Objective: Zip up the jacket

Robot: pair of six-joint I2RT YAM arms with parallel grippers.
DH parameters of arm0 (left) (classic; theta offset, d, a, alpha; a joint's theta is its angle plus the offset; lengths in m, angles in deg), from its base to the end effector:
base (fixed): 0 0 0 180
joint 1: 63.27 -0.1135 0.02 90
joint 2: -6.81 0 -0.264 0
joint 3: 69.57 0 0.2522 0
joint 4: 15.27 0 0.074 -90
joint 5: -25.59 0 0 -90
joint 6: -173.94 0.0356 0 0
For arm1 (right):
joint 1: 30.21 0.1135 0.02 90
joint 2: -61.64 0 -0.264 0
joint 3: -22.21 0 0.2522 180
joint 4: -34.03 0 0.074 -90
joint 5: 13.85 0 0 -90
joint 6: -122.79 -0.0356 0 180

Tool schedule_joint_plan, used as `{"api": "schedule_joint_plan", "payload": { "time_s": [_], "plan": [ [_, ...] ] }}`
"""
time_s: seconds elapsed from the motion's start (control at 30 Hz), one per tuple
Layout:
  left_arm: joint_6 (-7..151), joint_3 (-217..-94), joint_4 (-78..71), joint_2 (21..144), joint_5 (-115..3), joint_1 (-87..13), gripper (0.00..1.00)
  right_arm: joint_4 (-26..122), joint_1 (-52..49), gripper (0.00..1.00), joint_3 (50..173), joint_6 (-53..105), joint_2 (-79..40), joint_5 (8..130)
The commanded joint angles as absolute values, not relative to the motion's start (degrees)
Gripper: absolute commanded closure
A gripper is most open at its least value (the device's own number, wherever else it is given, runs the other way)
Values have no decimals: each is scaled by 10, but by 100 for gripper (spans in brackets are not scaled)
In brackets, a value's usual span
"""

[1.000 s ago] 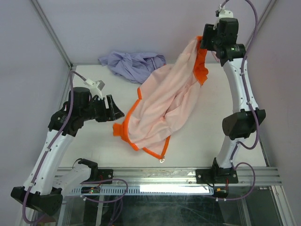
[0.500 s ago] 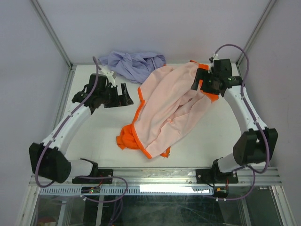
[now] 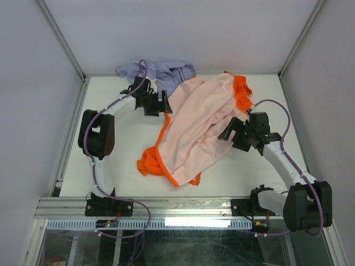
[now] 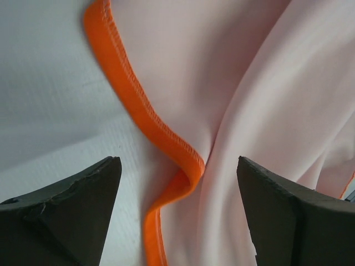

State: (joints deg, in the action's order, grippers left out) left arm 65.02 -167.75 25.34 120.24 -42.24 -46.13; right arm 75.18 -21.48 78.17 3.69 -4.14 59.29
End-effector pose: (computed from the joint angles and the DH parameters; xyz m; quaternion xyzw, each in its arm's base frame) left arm 0.4053 -0.1391 0.2009 0.0419 0.9389 -0.2639 0.2170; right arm 0.2240 0.0448 0.2273 0.1167 0.9263 0.2378 0.2678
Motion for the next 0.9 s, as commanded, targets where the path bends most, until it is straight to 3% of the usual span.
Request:
{"api": "schedule_joint_plan", "payload": {
  "time_s": [0.0,0.13,0.23,0.4,0.43,0.47,0.57,0.63,0.67,0.87],
  "plan": [
    [627,-1743,208,1261,-367,-464,16,646,-210,12,737,-45,-9,570],
    [620,-1753,193,1311,-344,-450,24,573,-207,12,674,-102,-18,553],
    [610,-1748,177,1329,-329,-445,38,512,-202,12,638,-136,-34,547],
    [600,-1727,141,1316,-326,-445,83,437,-201,16,618,-165,-90,541],
    [601,-1723,136,1304,-326,-446,93,418,-201,21,619,-166,-103,536],
    [601,-1712,126,1280,-328,-448,100,409,-201,33,625,-164,-123,533],
    [588,-1661,87,1192,-360,-472,100,439,-204,74,672,-132,-152,543],
    [585,-1634,87,1125,-391,-495,100,516,-210,95,733,-85,-156,576],
    [587,-1623,96,1090,-413,-505,100,569,-214,100,768,-58,-154,602],
    [692,-1635,222,902,-621,-525,100,852,-236,100,1037,112,-157,782]
  ]
}}
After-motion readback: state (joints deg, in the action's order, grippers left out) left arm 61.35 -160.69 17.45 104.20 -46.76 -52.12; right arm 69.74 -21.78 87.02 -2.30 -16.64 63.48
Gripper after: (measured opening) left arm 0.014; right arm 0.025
